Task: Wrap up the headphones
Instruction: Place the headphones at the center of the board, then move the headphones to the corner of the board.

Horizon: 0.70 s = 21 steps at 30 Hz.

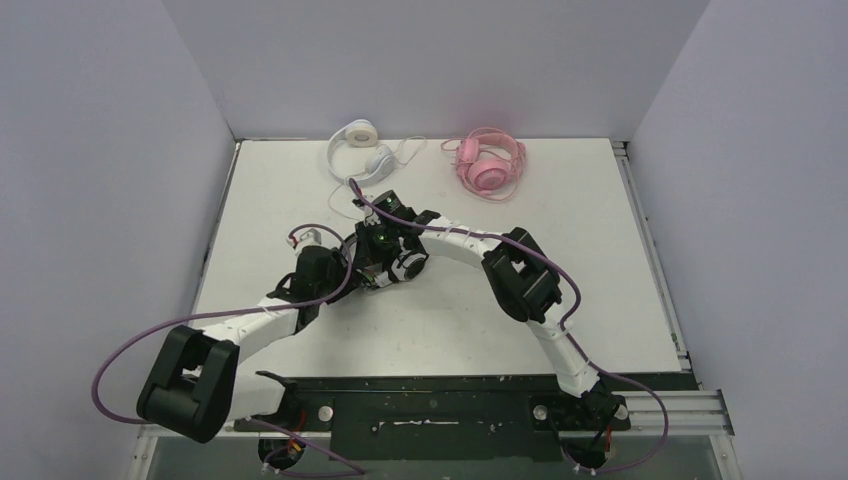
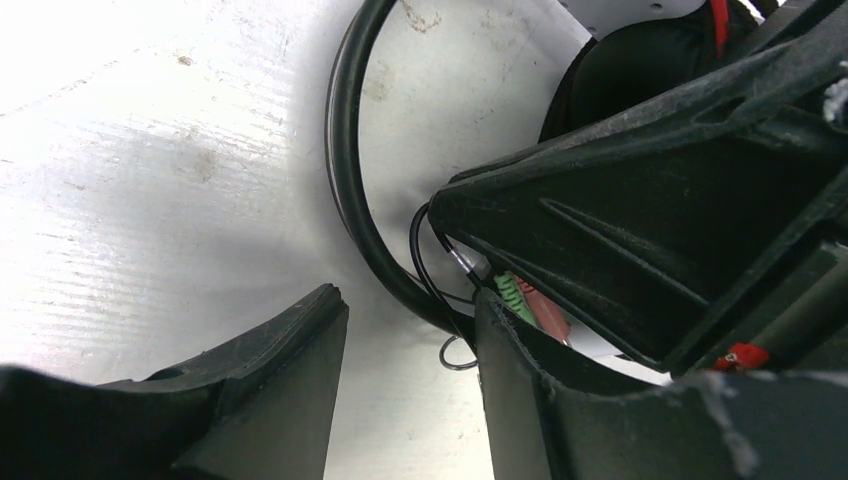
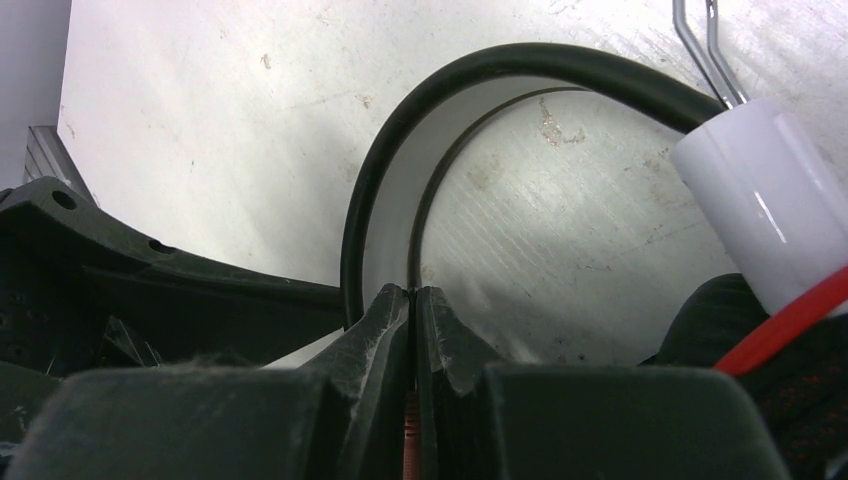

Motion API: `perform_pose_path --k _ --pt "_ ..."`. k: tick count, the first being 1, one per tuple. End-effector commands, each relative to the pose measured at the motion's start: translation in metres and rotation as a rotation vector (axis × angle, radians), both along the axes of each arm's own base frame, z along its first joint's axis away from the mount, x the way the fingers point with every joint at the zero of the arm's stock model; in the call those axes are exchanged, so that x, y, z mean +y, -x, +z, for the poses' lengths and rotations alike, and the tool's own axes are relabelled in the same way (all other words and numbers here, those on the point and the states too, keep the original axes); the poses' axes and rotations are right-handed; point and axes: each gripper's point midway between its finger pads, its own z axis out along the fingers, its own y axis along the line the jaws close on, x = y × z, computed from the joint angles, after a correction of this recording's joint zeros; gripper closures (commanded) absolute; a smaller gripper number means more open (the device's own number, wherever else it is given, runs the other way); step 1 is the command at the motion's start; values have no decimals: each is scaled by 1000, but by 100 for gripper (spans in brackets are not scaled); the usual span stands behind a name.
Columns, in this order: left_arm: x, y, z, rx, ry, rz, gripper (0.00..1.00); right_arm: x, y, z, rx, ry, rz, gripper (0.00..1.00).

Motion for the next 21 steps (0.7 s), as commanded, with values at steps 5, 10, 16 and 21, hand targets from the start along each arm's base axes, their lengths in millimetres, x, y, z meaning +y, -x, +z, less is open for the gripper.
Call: perform_pose_path --k 5,10,16,21 --pt "-13 -27 26 -108 72 -24 52 -19 -17 -27 -1 83 -57 100" --pt "-7 -21 37 -128 114 22 62 -19 -18 -28 -5 87 -57 100" --pt "0 -17 47 -165 139 68 58 -18 -19 -27 -7 84 -55 100" --pt "-4 -22 41 -132 136 47 58 -18 -19 -25 -10 81 -55 100"
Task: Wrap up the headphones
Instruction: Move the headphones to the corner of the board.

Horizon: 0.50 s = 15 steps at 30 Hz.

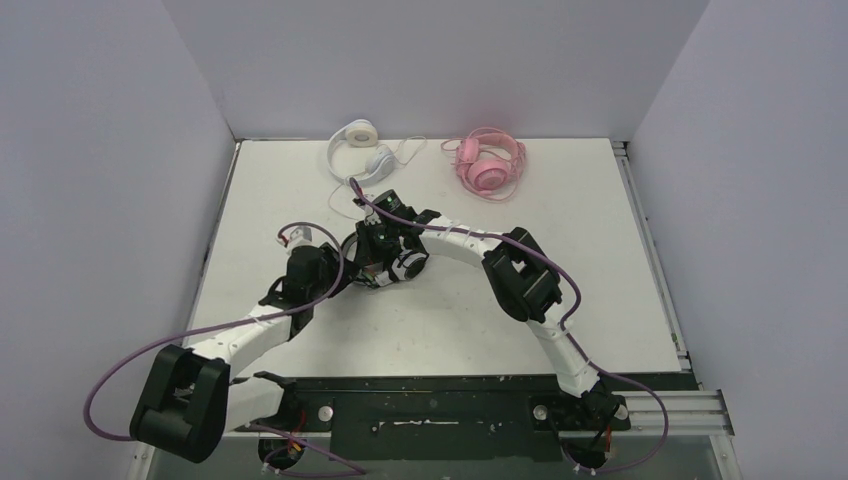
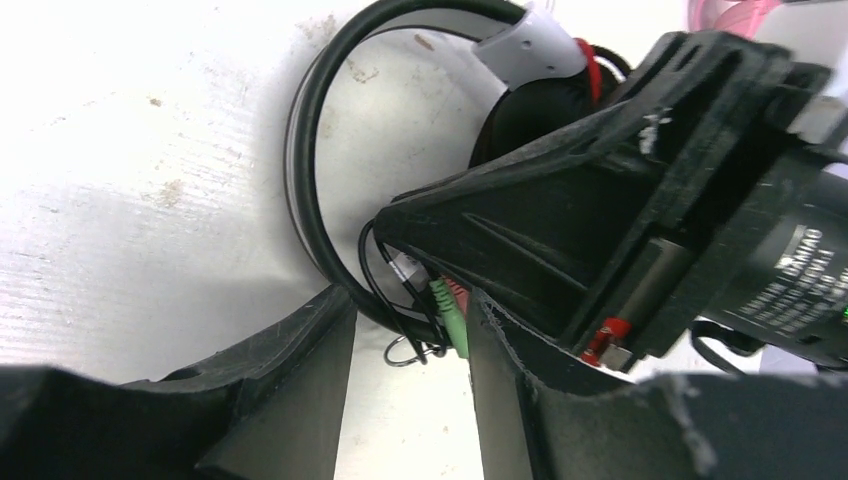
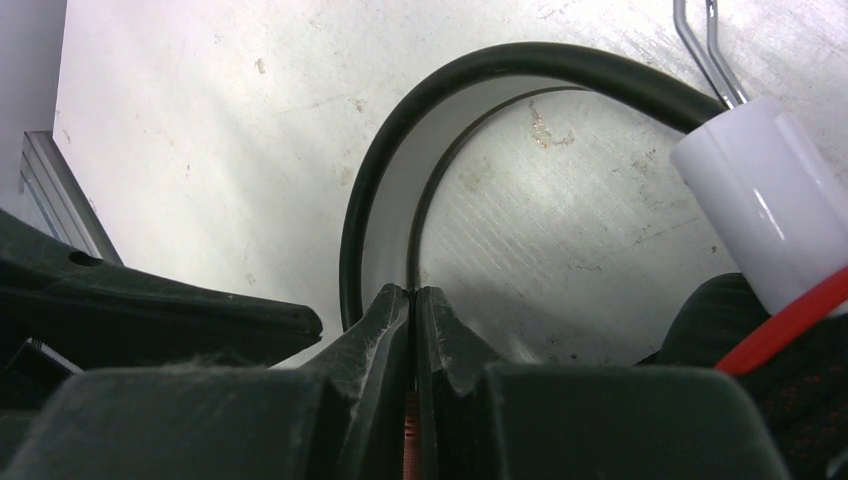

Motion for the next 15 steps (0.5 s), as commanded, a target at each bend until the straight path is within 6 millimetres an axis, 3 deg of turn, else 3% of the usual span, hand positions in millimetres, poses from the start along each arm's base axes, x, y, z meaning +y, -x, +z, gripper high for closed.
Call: perform_pose_path --k 1,15 --pt "-4 -12 4 -13 24 -3 58 -16 -16 -24 -7 73 -45 100" --pt "-8 -15 -16 26 34 -18 59 -15 -16 -20 -9 66 -40 100"
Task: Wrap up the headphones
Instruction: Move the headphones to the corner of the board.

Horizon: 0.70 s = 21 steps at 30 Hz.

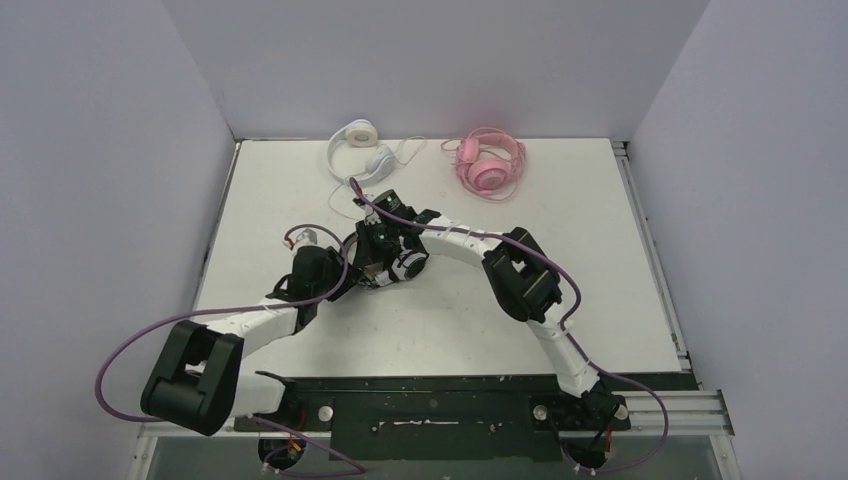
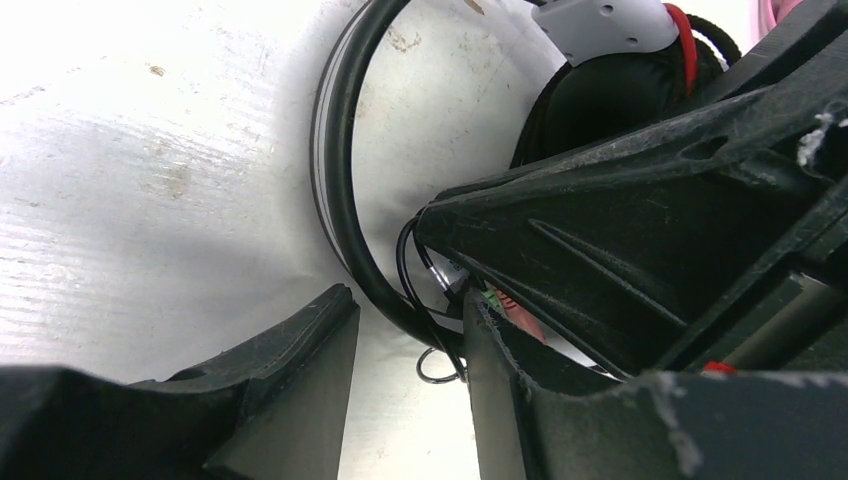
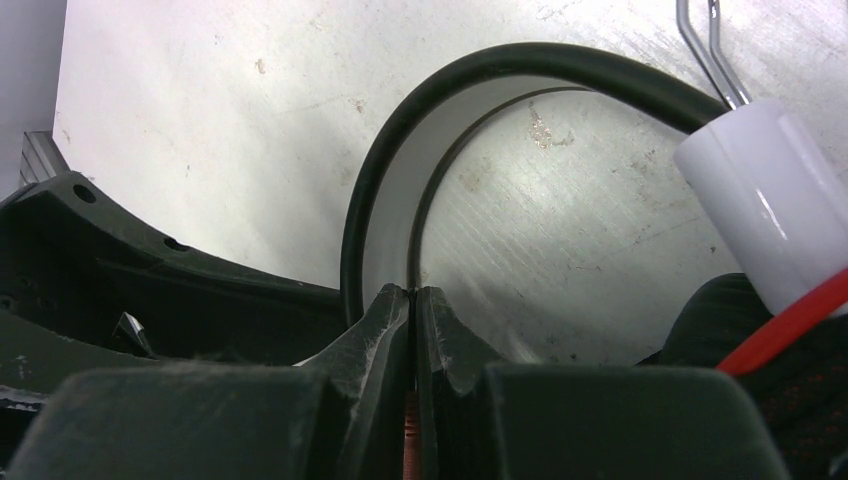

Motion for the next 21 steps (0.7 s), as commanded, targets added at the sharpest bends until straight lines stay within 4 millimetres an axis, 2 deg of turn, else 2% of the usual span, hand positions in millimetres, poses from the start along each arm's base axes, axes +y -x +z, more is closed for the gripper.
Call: perform_pose_path --k 1,7,14,16,21 --pt "-6 -17 13 -59 36 1 59 -15 -15 -21 -6 67 -41 100" --pt "-8 -21 2 -39 38 -7 61 -15 -15 -20 -6 65 -43 100" --pt "-7 -25 -9 -7 7 -17 81 -12 -18 -10 -20 52 -38 100" --pt "-7 -26 -13 1 -4 -21 87 -10 -21 -2 -38 51 -39 92" --pt "-7 -28 -20 22 -23 -32 89 -15 -35 28 -123 71 -58 77"
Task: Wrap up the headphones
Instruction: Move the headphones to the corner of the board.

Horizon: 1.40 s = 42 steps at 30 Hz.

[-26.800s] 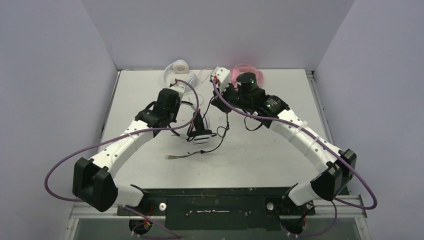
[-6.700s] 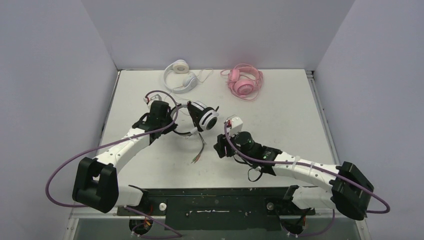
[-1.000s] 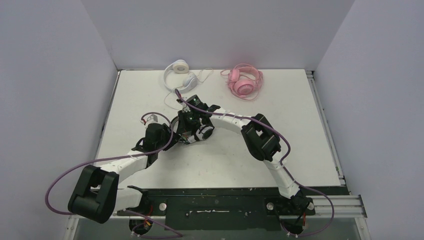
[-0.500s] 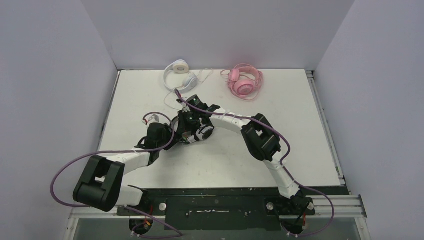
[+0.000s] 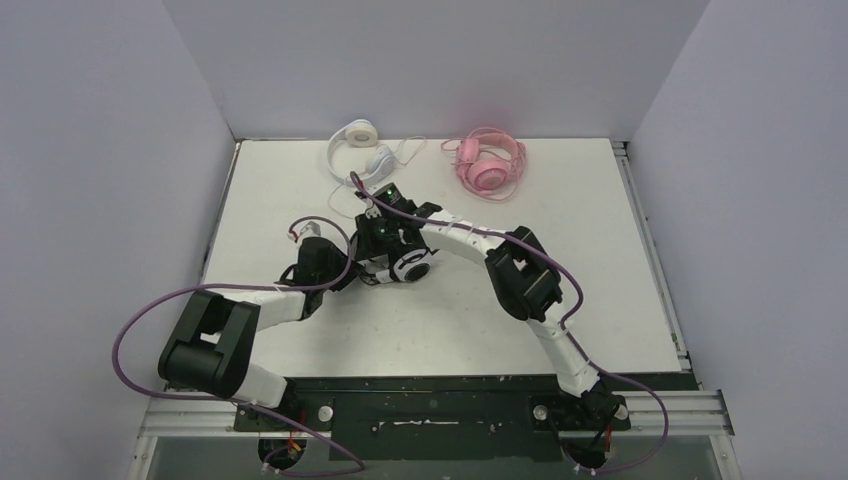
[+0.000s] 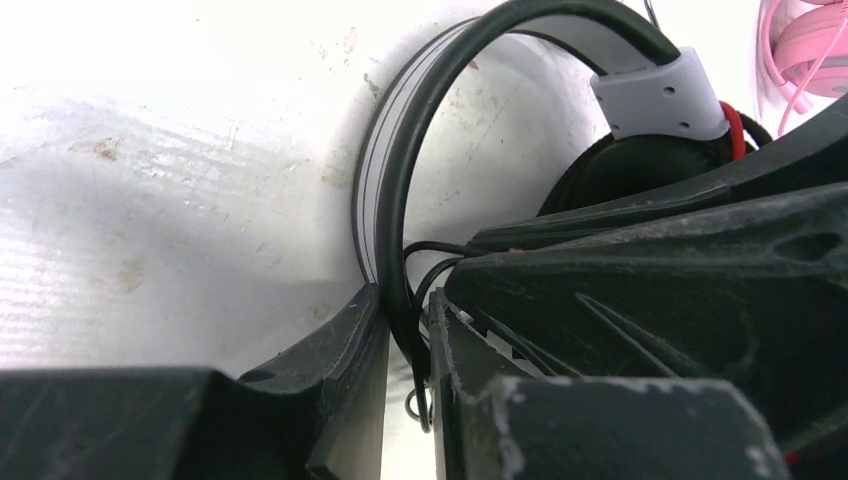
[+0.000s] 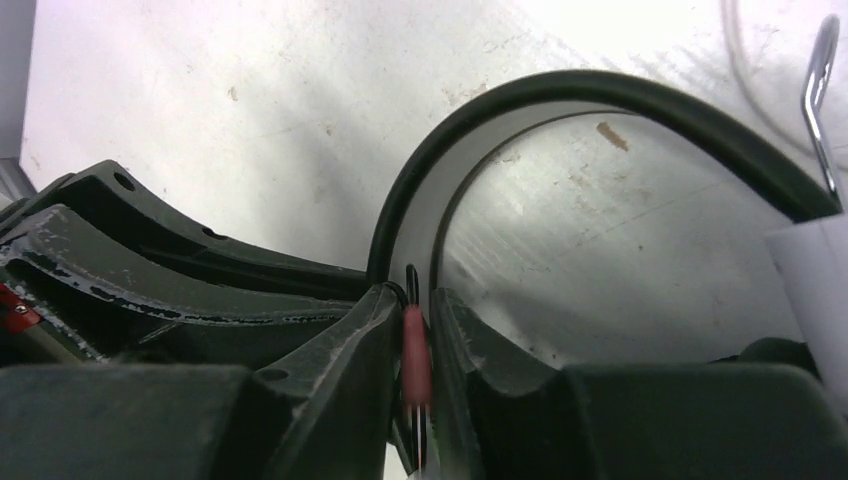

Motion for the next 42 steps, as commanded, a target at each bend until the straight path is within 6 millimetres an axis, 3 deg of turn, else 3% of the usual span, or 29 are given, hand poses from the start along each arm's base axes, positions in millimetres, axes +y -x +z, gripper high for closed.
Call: perform_pose_path --k 1,12,18,23,27,31,37,42 --pt "-1 -1 -8 12 -45 -47 89 -9 -24 29 -114 38 -25 76" --pt "-3 -7 -1 3 -56 -61 89 -33 -36 77 -261 90 -71 49" --pt "-3 -10 7 -10 -70 -74 89 -44 -43 88 -289 97 -95 37" --pt "-3 -12 16 -17 -90 -91 93 -51 -44 94 -298 83 -103 38" --pt "-2 -12 28 -34 -108 -103 90 -63 -42 98 -305 82 -106 38" --pt "0 -14 37 -59 -121 -101 88 -83 -45 98 -299 92 -125 37" --pt "-3 -19 34 -24 -159 -146 89 -117 -48 113 -328 87 -169 37" --pt "0 -20 34 -4 -180 -144 89 -138 -40 102 -301 119 -165 31"
